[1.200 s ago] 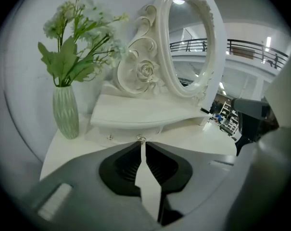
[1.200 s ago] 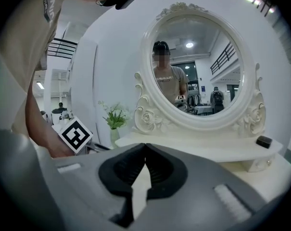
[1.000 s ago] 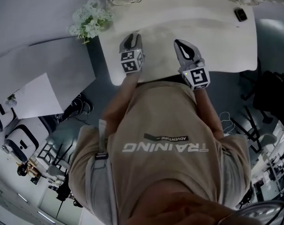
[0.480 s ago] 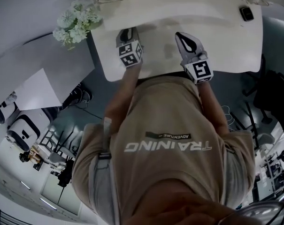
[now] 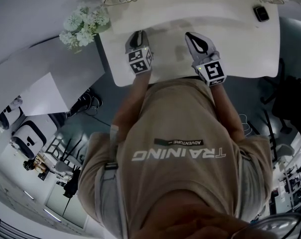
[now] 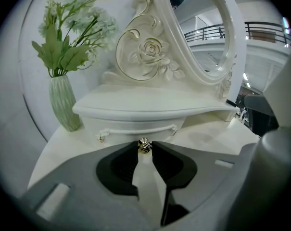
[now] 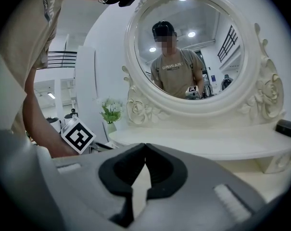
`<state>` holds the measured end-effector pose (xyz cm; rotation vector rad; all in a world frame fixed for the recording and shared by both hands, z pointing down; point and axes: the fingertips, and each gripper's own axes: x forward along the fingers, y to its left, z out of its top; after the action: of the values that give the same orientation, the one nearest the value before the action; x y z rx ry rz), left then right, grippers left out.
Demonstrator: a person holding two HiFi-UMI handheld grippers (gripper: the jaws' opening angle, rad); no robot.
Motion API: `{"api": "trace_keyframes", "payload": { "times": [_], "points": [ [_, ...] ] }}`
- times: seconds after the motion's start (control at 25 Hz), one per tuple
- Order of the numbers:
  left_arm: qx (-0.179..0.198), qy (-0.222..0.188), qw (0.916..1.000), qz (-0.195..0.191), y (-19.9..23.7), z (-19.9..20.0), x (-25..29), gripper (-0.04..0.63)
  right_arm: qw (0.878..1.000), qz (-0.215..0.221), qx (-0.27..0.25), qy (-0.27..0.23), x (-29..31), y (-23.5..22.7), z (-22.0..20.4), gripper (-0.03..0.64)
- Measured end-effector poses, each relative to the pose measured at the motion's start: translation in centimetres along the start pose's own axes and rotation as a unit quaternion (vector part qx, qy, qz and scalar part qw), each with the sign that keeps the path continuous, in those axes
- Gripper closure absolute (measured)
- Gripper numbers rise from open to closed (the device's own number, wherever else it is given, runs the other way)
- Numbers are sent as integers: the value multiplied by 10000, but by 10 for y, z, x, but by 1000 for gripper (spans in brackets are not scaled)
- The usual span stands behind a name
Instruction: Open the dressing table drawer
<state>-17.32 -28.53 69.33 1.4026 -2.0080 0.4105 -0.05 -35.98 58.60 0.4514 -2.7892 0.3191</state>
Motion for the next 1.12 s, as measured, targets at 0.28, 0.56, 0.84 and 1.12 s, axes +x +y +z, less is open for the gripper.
{"api": "trace_keyframes", "payload": {
  "times": [0.28,0.56,0.84,1.12],
  "points": [
    [-118,121,9999,-30,-6,-19,-19,497,9999,93,-45,-53,1,10,-1,614],
    [-95,209,9997,-77,-9,-32,-31,497,9997,236,-97,-9,-4,27,1,614],
    [136,123,9998,-52,-9,-33,-33,495,9994,342,-83,-59,0,38,-1,614],
    [239,248,9993,-164,-10,-40,-55,495,9988,489,-27,27,4,51,-8,614]
  ]
}}
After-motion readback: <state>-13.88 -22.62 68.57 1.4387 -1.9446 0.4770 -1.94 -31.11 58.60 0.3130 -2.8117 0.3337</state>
